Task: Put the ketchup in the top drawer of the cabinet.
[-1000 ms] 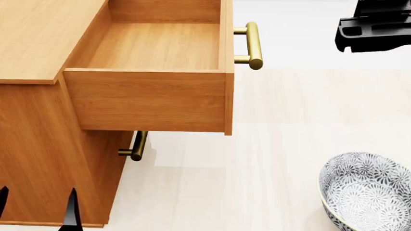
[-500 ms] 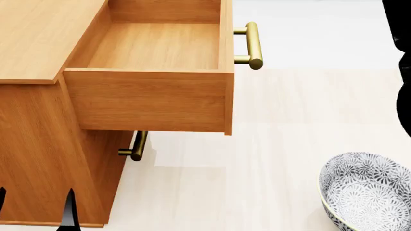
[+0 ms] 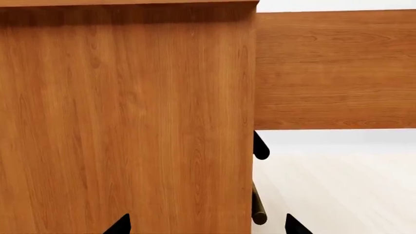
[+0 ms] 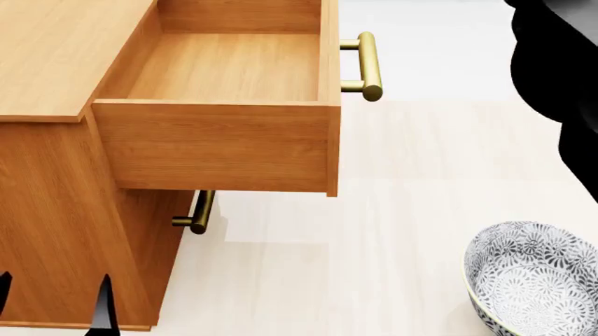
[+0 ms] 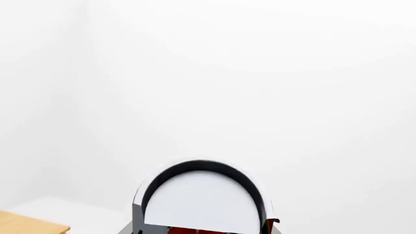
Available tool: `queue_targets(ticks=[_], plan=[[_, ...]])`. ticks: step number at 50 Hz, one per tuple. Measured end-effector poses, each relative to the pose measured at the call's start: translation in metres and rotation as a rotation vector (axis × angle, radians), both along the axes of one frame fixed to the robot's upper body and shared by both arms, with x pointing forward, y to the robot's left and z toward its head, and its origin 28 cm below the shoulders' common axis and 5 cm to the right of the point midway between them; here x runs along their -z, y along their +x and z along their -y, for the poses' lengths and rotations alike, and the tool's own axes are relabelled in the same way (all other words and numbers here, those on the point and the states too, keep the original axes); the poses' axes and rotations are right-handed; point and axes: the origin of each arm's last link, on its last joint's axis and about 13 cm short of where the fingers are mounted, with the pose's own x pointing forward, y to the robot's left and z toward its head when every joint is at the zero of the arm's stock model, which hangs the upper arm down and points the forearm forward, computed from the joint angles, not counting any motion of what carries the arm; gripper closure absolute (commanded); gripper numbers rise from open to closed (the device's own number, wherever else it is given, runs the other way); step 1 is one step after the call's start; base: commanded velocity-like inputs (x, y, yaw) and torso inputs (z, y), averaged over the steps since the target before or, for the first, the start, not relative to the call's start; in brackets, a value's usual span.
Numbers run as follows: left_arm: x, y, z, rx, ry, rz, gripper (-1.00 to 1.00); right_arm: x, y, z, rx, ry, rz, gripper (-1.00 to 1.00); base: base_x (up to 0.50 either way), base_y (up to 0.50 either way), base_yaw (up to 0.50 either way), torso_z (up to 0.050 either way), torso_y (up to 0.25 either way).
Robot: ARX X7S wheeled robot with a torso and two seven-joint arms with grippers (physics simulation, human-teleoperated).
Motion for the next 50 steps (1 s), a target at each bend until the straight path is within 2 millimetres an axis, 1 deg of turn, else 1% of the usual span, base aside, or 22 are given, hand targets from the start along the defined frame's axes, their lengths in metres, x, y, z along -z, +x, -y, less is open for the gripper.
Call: queue_targets(ticks=[11, 35, 43, 50], plan=[[0.001, 0.001, 0.001, 0.001, -0.002, -0.004, -1.0, -0.01, 0.018, -0.01, -0.026, -0.02, -0.032, 1.0, 0.0, 0.0, 0.0, 0.0, 0.001], [0.003, 0.003, 0.001, 0.002, -0.005, -0.009, -1.0, -0.033, 0.064, -0.037, -0.11, -0.053, -0.136, 1.0, 0.0, 0.0, 0.0, 0.0, 0.0], [0.003, 0.004, 0.001, 0.002, -0.005, -0.01, -1.0, -0.033, 0.081, -0.048, -0.145, -0.06, -0.181, 1.0, 0.0, 0.0, 0.0, 0.0, 0.0], [0.003, 0.004, 0.001, 0.002, -0.005, -0.012, -1.0, -0.028, 0.091, -0.055, -0.16, -0.081, -0.223, 1.0, 0.0, 0.0, 0.0, 0.0, 0.0]])
